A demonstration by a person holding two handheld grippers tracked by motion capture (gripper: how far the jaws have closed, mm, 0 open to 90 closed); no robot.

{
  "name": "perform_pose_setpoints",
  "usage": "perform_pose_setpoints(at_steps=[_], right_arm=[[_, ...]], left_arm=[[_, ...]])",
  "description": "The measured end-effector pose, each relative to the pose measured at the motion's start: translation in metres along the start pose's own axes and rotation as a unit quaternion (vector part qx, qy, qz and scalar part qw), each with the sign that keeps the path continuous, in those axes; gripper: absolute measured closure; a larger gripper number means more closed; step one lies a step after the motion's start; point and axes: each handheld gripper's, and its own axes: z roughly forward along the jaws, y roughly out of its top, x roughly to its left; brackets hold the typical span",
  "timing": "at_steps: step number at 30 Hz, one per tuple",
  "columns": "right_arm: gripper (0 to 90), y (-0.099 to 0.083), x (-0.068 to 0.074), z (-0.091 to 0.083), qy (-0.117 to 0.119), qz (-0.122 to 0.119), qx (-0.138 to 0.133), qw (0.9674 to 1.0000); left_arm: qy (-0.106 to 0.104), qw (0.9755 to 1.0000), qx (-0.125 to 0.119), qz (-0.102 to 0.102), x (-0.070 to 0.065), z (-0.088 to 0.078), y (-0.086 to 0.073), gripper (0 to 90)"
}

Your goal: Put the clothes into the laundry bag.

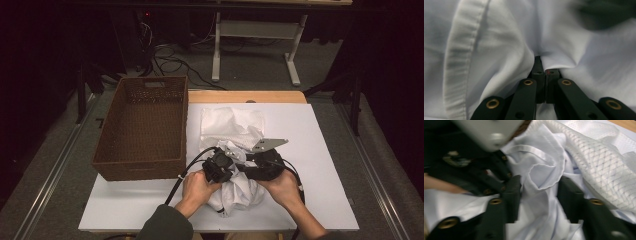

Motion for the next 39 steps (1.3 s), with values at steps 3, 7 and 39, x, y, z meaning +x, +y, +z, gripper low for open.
perform_pose_setpoints(at_steps=[3,7,39], right_arm=[[82.2,0.001,-0.006,0.01,-0.001,0.006,0.01,0.9999],[89.7,0.0,-0.008,0.015,-0.008,-0.003,0.022,0.9997],[90.0,-0.051,-0.035,0.005,-0.061,0.01,0.087,0.9943]], left_arm=[[-0.002,1.0,0.002,0.004,0.001,-0.003,-0.001,87.7],[-0.01,0.9999,0.003,0.0,0.002,-0.011,-0.002,79.4],[0.151,0.9843,0.042,-0.081,0.04,-0.002,0.019,53.8]])
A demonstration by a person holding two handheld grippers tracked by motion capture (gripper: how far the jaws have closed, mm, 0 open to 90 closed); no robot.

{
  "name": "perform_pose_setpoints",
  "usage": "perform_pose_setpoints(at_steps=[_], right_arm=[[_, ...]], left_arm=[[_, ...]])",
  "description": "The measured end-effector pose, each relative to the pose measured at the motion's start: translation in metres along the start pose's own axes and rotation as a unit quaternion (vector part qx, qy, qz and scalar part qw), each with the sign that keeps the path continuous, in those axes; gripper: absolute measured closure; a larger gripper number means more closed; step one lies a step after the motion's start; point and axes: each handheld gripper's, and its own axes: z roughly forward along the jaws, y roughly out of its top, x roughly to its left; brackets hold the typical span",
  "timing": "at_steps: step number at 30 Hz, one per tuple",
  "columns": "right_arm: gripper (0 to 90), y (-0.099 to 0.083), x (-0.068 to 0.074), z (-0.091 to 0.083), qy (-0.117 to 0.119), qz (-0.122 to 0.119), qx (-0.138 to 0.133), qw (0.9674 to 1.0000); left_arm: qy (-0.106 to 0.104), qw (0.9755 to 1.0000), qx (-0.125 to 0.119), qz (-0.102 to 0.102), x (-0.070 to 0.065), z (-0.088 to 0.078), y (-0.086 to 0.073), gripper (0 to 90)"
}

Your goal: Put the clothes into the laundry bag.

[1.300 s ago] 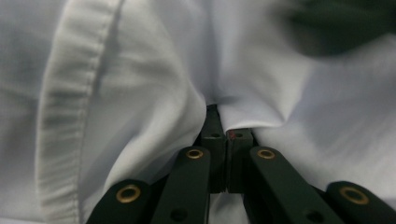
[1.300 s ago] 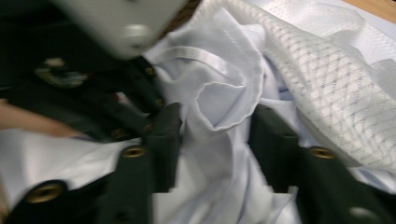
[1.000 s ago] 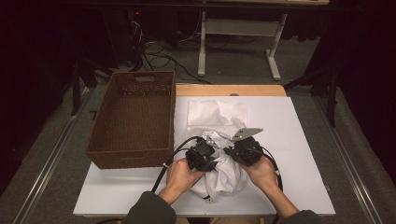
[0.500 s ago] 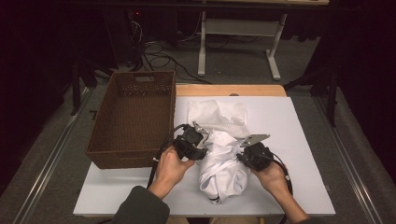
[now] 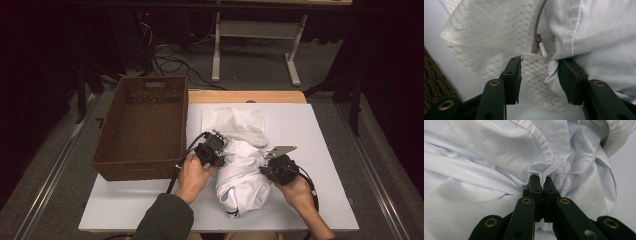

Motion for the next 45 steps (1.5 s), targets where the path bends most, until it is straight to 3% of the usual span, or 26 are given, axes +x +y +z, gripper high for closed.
perform_pose_setpoints(at_steps=[2,5,9,12,15,19,23,30,40,45], right_arm=[[90.0,-0.002,-0.002,0.0,-0.001,0.003,0.002,1.0],[90.0,-0.005,-0.005,0.0,-0.006,0.006,0.007,0.9999],[90.0,-0.011,-0.01,0.0,-0.005,0.013,0.008,0.9999],[90.0,-0.011,-0.01,-0.001,-0.007,0.016,0.009,0.9998],[89.9,-0.012,-0.011,0.0,-0.006,0.017,0.01,0.9998],[89.9,-0.01,-0.011,0.002,-0.006,0.013,0.009,0.9999],[89.9,-0.01,-0.01,0.001,-0.006,0.013,0.007,0.9999],[89.9,-0.01,-0.009,0.001,-0.006,0.012,0.006,0.9999],[89.7,-0.008,-0.008,0.002,-0.005,0.01,0.006,0.9999],[89.7,-0.007,-0.007,0.002,-0.004,0.008,0.008,0.9999]], left_arm=[[-0.008,0.9999,-0.013,-0.008,0.003,-0.003,0.0,53.4],[-0.036,0.9981,-0.037,-0.033,0.01,-0.013,0.002,52.4],[-0.04,0.9979,-0.04,-0.032,0.012,-0.019,0.007,51.8],[-0.056,0.9959,-0.052,-0.048,0.017,-0.021,0.009,52.3],[-0.055,0.9951,-0.067,-0.049,0.019,-0.028,0.008,54.5],[-0.017,0.999,-0.035,-0.021,0.017,-0.021,0.009,55.5],[-0.003,0.9997,-0.011,-0.024,0.017,0.001,0.012,55.9],[0.017,0.9993,-0.009,-0.03,0.009,0.027,0.016,54.5],[0.025,0.9991,0.006,-0.033,0.007,0.049,0.017,55.8],[-0.003,0.9997,0.006,-0.025,0.007,0.05,0.018,74.3]])
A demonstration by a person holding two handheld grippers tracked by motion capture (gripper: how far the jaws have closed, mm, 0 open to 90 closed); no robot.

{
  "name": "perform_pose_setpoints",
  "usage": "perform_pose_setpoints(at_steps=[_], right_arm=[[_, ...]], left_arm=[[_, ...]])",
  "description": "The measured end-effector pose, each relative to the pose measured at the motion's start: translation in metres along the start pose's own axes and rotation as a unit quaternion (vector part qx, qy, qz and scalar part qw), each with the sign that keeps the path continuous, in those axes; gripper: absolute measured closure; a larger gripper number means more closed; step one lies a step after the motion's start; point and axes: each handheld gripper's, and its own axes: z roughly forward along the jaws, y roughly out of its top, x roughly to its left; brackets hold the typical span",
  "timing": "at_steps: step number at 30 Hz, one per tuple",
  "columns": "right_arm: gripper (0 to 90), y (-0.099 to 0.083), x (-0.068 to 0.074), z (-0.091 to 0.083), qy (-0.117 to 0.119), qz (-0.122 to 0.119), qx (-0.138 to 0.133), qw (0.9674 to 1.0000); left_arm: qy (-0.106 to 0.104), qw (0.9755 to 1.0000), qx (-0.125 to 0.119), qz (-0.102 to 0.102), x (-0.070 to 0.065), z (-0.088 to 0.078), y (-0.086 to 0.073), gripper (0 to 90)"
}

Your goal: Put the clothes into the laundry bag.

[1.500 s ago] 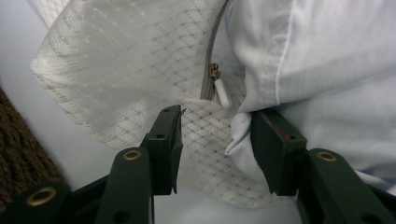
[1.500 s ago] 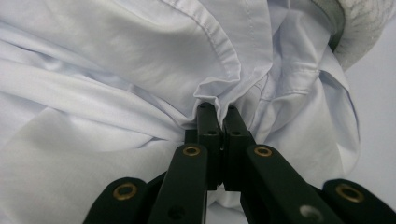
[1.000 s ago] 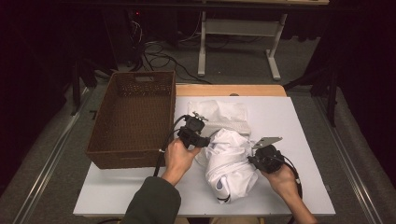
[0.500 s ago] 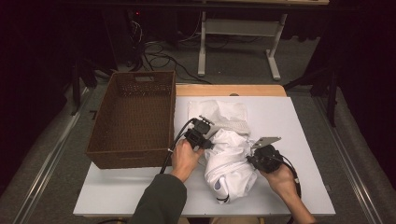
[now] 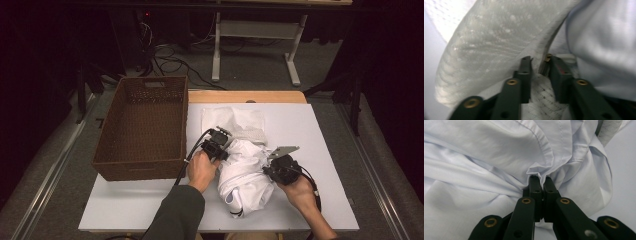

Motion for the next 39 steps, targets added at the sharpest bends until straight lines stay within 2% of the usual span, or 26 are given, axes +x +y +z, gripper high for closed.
perform_pose_setpoints(at_steps=[3,7,10,13,17,22,25,27,30,31,34,37,39], right_arm=[[89.5,0.001,0.001,-0.001,0.0,0.001,-0.003,1.0],[87.9,0.004,0.001,-0.005,0.005,0.003,-0.009,0.9999],[78.2,0.01,0.003,-0.008,0.001,0.003,-0.017,0.9998],[68.2,0.019,0.009,-0.01,0.001,-0.003,-0.019,0.9998],[55.0,0.032,0.018,-0.02,-0.008,-0.006,-0.047,0.9989],[45.9,0.05,0.028,-0.034,-0.01,-0.016,-0.081,0.9965],[44.2,0.061,0.038,-0.037,-0.006,-0.033,-0.086,0.9957],[45.1,0.068,0.044,-0.033,0.001,-0.036,-0.085,0.9957],[64.7,0.075,0.053,-0.018,0.005,-0.065,-0.059,0.9961],[72.3,0.077,0.054,-0.01,0.002,-0.072,-0.036,0.9967],[86.1,0.079,0.051,0.009,0.001,-0.072,0.0,0.9974],[88.4,0.082,0.047,0.026,-0.007,-0.07,0.032,0.997],[88.5,0.083,0.046,0.034,-0.011,-0.067,0.039,0.997]], left_arm=[[0.002,0.9999,-0.001,0.013,-0.003,-0.004,-0.001,85.4],[0.002,0.9993,-0.029,0.023,-0.003,-0.028,-0.007,86.6],[-0.002,0.9985,-0.043,0.035,-0.004,-0.047,-0.013,86.5],[-0.003,0.9979,-0.054,0.037,-0.003,-0.058,-0.018,86.5],[-0.002,0.997,-0.066,0.039,0.0,-0.069,-0.025,86.6],[-0.009,0.9962,-0.076,0.041,0.005,-0.078,-0.034,86.7],[-0.013,0.9954,-0.085,0.042,0.006,-0.083,-0.04,86.7],[-0.017,0.9949,-0.09,0.042,0.007,-0.085,-0.042,86.6],[-0.023,0.9943,-0.095,0.041,0.009,-0.087,-0.046,86.7],[-0.023,0.9941,-0.097,0.043,0.009,-0.088,-0.047,86.7],[-0.021,0.9934,-0.103,0.047,0.011,-0.091,-0.05,86.7],[-0.014,0.9929,-0.107,0.051,0.012,-0.095,-0.054,86.8],[-0.013,0.9922,-0.112,0.053,0.014,-0.099,-0.058,86.9]])
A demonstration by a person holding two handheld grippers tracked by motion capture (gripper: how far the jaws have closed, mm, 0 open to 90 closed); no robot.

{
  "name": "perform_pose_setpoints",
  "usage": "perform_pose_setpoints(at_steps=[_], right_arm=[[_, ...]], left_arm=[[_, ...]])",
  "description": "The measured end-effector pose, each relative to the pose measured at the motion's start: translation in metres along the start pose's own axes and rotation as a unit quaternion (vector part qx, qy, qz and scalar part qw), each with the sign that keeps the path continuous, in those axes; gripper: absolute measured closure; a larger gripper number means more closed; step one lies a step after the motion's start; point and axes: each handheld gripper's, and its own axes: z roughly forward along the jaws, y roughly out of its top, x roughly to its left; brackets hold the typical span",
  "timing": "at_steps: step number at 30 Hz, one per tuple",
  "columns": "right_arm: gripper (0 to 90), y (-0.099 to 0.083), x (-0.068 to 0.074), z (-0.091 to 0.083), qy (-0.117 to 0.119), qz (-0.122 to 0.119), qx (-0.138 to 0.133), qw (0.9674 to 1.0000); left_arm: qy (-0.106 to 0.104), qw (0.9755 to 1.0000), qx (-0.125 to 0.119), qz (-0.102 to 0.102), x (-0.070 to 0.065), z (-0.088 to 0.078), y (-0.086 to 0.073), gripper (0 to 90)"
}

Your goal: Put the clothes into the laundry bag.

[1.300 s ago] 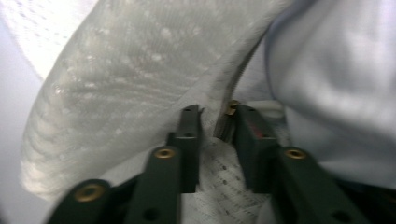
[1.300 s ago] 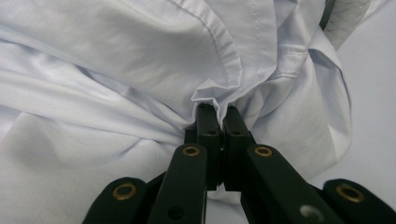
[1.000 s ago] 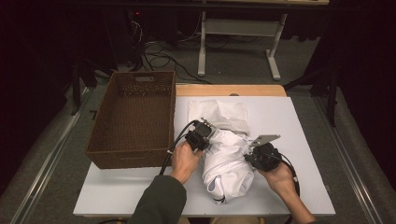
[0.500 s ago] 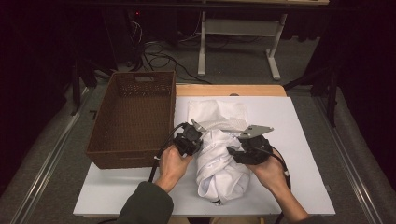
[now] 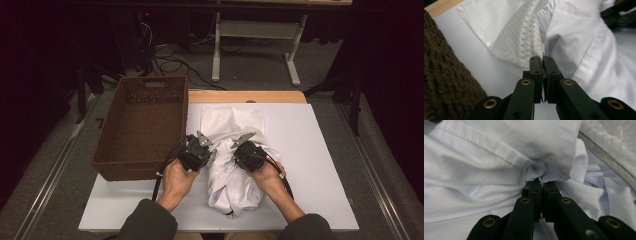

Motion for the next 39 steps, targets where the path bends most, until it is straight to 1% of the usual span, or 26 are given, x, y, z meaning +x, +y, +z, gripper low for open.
perform_pose_setpoints(at_steps=[1,4,8,9,10,11,12,14,16,17,18,20,21,22,24,27,28,30,31,34,36,37,38,39], right_arm=[[88.5,0.002,-0.001,0.003,-0.003,0.002,0.005,1.0],[88.4,0.007,-0.004,0.012,-0.015,0.01,0.007,0.9998],[88.1,0.015,-0.007,0.023,-0.028,0.029,0.004,0.9992],[87.9,0.018,-0.007,0.025,-0.031,0.038,0.009,0.9988],[87.6,0.02,-0.007,0.027,-0.036,0.039,0.009,0.9986],[87.2,0.02,-0.007,0.03,-0.039,0.04,0.003,0.9984],[86.4,0.022,-0.007,0.03,-0.041,0.038,0.008,0.9984],[81.0,0.022,-0.003,0.031,-0.044,0.029,0.01,0.9986],[73.6,0.021,-0.001,0.027,-0.041,0.021,0.008,0.9989],[70.2,0.02,-0.001,0.023,-0.033,0.023,0.004,0.9992],[66.6,0.019,0.0,0.019,-0.026,0.029,0.001,0.9993],[61.5,0.017,-0.001,0.009,-0.014,0.023,-0.006,0.9996],[58.8,0.016,-0.001,0.004,-0.011,0.029,-0.007,0.9995],[56.4,0.015,-0.001,-0.002,-0.003,0.029,-0.015,0.9995],[53.2,0.013,0.0,-0.013,0.001,0.033,-0.021,0.9992],[50.6,0.011,0.0,-0.027,0.003,0.036,-0.042,0.9984],[50.1,0.01,0.001,-0.033,0.003,0.038,-0.051,0.998],[49.4,0.011,0.004,-0.039,0.002,0.036,-0.064,0.9973],[49.2,0.012,0.006,-0.043,0.002,0.029,-0.07,0.9971],[49.2,0.02,0.013,-0.043,0.0,0.016,-0.082,0.9965],[50.4,0.026,0.018,-0.036,-0.007,0.007,-0.077,0.997],[53.2,0.027,0.018,-0.032,-0.005,0.004,-0.072,0.9974],[58.8,0.029,0.02,-0.025,0.003,0.003,-0.061,0.9981],[63.3,0.03,0.021,-0.02,0.003,0.002,-0.053,0.9986]], left_arm=[[-0.001,1.0,-0.003,-0.001,0.0,-0.002,-0.002,86.9],[-0.005,1.0,-0.007,0.002,0.001,-0.01,-0.007,87.0],[-0.015,0.9998,-0.014,0.004,0.0,-0.013,-0.015,87.0],[-0.017,0.9997,-0.018,0.003,0.0,-0.012,-0.017,87.0],[-0.018,0.9996,-0.021,0.002,0.001,-0.012,-0.019,87.0],[-0.021,0.9995,-0.023,0.0,0.001,-0.012,-0.021,86.9],[-0.025,0.9994,-0.026,-0.003,0.002,-0.011,-0.024,87.0],[-0.033,0.9989,-0.032,-0.011,0.004,-0.011,-0.03,86.9],[-0.04,0.9983,-0.038,-0.02,0.006,-0.01,-0.035,86.8],[-0.042,0.9984,-0.034,-0.017,0.007,-0.008,-0.037,86.8],[-0.038,0.9988,-0.028,-0.01,0.007,-0.008,-0.037,86.8],[-0.041,0.9987,-0.028,-0.009,0.007,-0.008,-0.037,86.7],[-0.043,0.9986,-0.028,-0.01,0.007,-0.008,-0.037,86.7],[-0.045,0.9986,-0.028,-0.01,0.007,-0.007,-0.037,86.7],[-0.045,0.9986,-0.025,-0.01,0.007,-0.006,-0.037,86.7],[-0.047,0.9985,-0.027,-0.01,0.006,-0.007,-0.036,86.7],[-0.048,0.9984,-0.027,-0.011,0.006,-0.007,-0.036,86.6],[-0.053,0.9982,-0.027,-0.011,0.005,-0.006,-0.036,86.6],[-0.055,0.9981,-0.026,-0.011,0.004,-0.005,-0.036,86.6],[-0.062,0.9978,-0.025,-0.007,0.002,-0.003,-0.035,86.6],[-0.065,0.9975,-0.027,-0.004,0.001,-0.004,-0.035,86.6],[-0.066,0.9974,-0.029,-0.003,0.0,-0.004,-0.035,86.6],[-0.066,0.9974,-0.03,-0.003,0.0,-0.005,-0.035,86.5],[-0.066,0.9973,-0.031,-0.003,0.0,-0.006,-0.035,86.6]])
